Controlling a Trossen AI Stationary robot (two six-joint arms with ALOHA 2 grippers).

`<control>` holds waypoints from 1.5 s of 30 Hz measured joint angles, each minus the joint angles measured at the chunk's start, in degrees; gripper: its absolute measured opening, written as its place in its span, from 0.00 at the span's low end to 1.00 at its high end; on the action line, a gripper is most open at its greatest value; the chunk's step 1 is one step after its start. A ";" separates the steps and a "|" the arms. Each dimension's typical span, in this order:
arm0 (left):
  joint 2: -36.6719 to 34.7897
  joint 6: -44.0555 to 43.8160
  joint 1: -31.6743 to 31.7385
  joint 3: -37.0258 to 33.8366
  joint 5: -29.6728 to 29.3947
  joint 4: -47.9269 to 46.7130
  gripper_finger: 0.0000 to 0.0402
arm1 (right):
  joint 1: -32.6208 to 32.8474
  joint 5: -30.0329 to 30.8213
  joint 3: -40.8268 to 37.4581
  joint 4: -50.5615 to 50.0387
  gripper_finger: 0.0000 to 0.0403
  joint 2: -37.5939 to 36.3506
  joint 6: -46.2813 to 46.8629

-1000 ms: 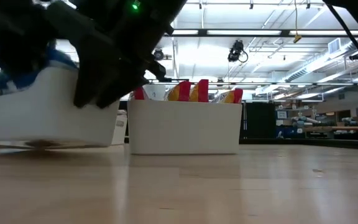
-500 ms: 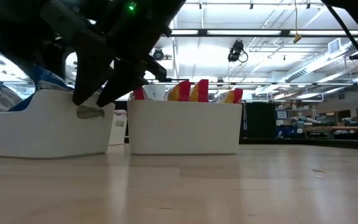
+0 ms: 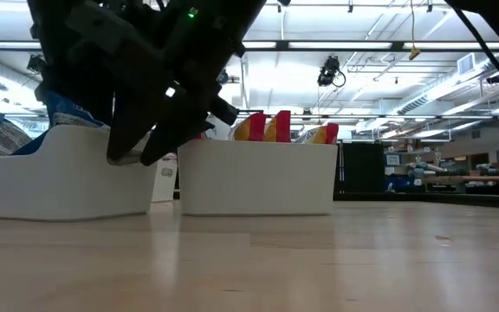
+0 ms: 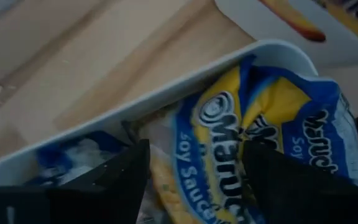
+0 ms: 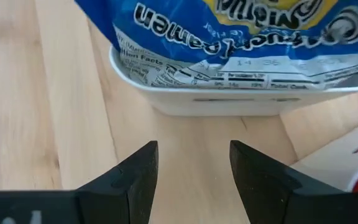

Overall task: Sort Maruchan noodles
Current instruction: Adjust the blue noodle packs in the bottom white bin

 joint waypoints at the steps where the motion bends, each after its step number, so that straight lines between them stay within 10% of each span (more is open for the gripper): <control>1: 0.93 -0.22 -0.20 0.00 0.17 0.75 0.65 | -0.20 -0.82 0.00 -0.26 0.51 0.00 -0.37; 6: 2.35 -2.13 0.12 -0.07 0.44 1.27 0.55 | -0.62 -2.58 0.00 -3.91 0.51 0.00 -2.33; 14: 1.47 -7.21 5.49 -0.04 2.85 2.17 0.04 | 2.38 -1.73 -0.07 -4.84 0.51 -3.42 -10.79; 26: -15.44 -15.10 3.37 -3.32 6.22 0.57 0.01 | 8.72 4.65 -0.02 -19.67 0.51 -15.90 -15.91; 32: -31.28 -23.18 0.35 -14.15 -3.71 10.23 0.00 | 9.68 7.33 -2.55 -21.76 0.51 -20.87 -8.02; 40: -42.06 -7.42 -2.39 -21.40 -13.28 25.94 0.00 | 10.39 10.02 -6.16 -21.88 0.51 -24.25 0.26; 45: -42.11 -9.63 -2.31 -21.53 -11.33 17.93 0.00 | 10.30 10.93 -6.16 -20.81 0.51 -25.40 6.31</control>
